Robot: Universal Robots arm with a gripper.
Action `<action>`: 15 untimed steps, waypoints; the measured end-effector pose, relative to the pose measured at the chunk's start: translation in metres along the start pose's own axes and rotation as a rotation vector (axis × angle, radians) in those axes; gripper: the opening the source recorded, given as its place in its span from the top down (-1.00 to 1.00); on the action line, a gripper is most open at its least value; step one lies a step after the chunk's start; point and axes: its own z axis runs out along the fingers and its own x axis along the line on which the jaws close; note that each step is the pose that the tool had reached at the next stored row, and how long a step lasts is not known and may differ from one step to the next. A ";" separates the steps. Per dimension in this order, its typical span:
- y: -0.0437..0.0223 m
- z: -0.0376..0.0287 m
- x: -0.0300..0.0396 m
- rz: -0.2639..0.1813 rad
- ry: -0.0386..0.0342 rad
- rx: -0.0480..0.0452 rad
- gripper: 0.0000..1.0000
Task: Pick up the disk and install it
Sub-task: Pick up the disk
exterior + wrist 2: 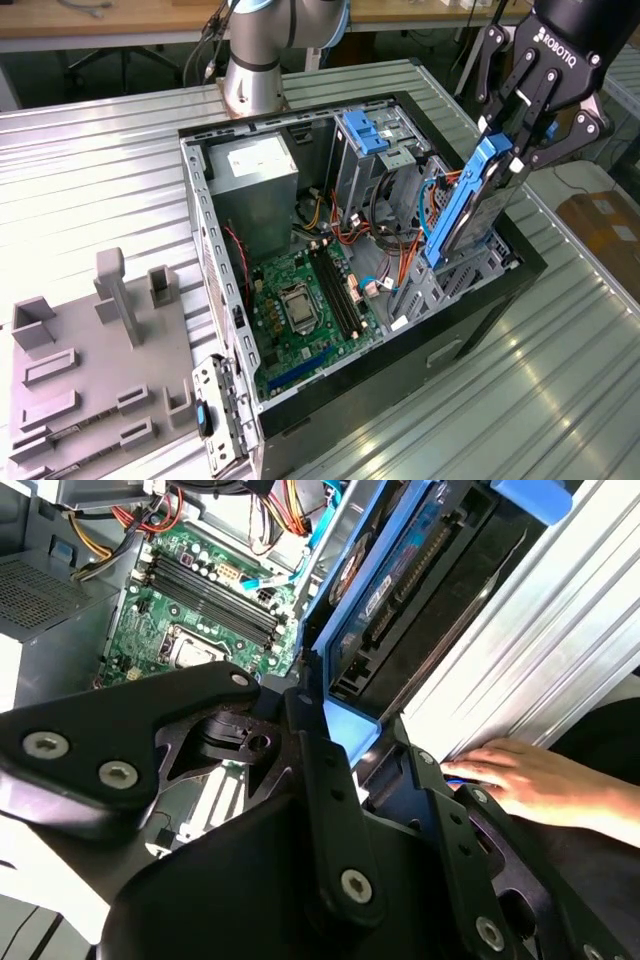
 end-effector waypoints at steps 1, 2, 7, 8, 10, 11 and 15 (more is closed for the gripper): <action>-0.0002 0.0000 0.0000 0.000 -0.0001 -0.0008 0.26; -0.0003 0.0001 0.0000 0.000 -0.0001 -0.0022 0.26; -0.0016 0.0001 0.0000 -0.004 0.0002 -0.0068 0.26; -0.0022 0.0000 0.0000 -0.004 0.0002 -0.0075 0.26; -0.0029 0.0000 0.0000 -0.005 0.0003 -0.0081 0.26; -0.0028 0.0000 0.0000 -0.005 0.0003 -0.0089 0.26; -0.0030 0.0015 0.0000 -0.005 0.0004 -0.0154 0.26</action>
